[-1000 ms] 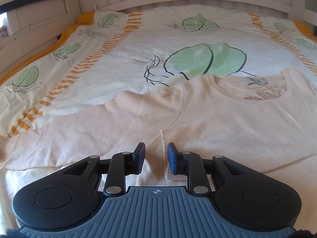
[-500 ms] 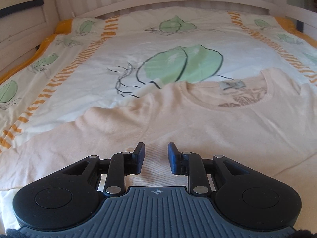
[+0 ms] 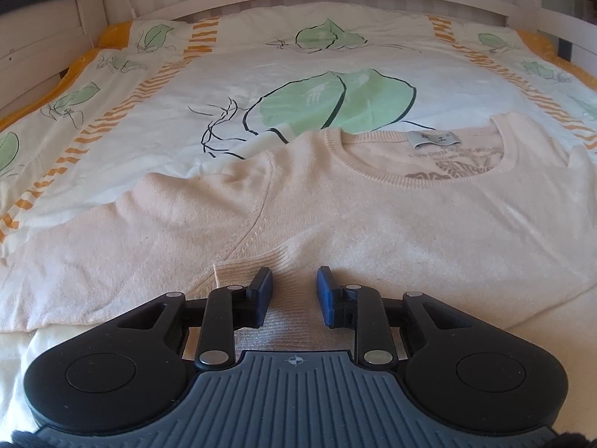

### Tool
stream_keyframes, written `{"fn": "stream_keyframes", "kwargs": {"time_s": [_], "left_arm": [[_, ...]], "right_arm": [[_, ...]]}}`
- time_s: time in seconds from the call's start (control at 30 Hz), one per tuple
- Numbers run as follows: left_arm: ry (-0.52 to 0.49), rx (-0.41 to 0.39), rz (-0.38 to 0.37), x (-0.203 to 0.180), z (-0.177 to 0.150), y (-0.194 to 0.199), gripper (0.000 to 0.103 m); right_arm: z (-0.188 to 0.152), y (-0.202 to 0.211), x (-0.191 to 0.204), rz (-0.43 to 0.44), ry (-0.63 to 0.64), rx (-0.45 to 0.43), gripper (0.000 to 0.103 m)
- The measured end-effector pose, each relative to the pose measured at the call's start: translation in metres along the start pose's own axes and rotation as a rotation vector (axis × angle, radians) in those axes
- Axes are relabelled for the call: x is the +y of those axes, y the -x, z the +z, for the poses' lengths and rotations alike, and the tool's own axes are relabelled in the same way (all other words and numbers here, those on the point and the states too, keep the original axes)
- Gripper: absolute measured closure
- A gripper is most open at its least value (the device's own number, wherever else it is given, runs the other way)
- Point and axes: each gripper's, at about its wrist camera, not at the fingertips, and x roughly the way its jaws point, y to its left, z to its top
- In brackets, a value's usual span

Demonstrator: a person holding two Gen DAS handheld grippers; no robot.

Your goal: Fold small clothes

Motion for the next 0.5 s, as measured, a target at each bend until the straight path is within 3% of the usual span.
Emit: {"fn": "stream_keyframes", "kwargs": {"time_s": [0.13, 0.27, 0.33, 0.5], "left_arm": [[0.023, -0.004, -0.016, 0.004, 0.0, 0.0, 0.077], [0.042, -0.011, -0.03, 0.007, -0.002, 0.001, 0.076], [0.046, -0.016, -0.032, 0.008, -0.003, 0.001, 0.076], [0.043, -0.024, -0.027, 0.006, -0.004, 0.002, 0.076]], "right_arm": [[0.008, -0.029, 0.014, -0.011, 0.012, 0.041, 0.014], [0.001, -0.051, 0.0, -0.19, 0.016, 0.112, 0.015], [-0.001, -0.049, -0.013, -0.203, -0.033, 0.111, 0.008], [0.005, -0.022, -0.006, -0.167, -0.03, 0.031, 0.009]]}}
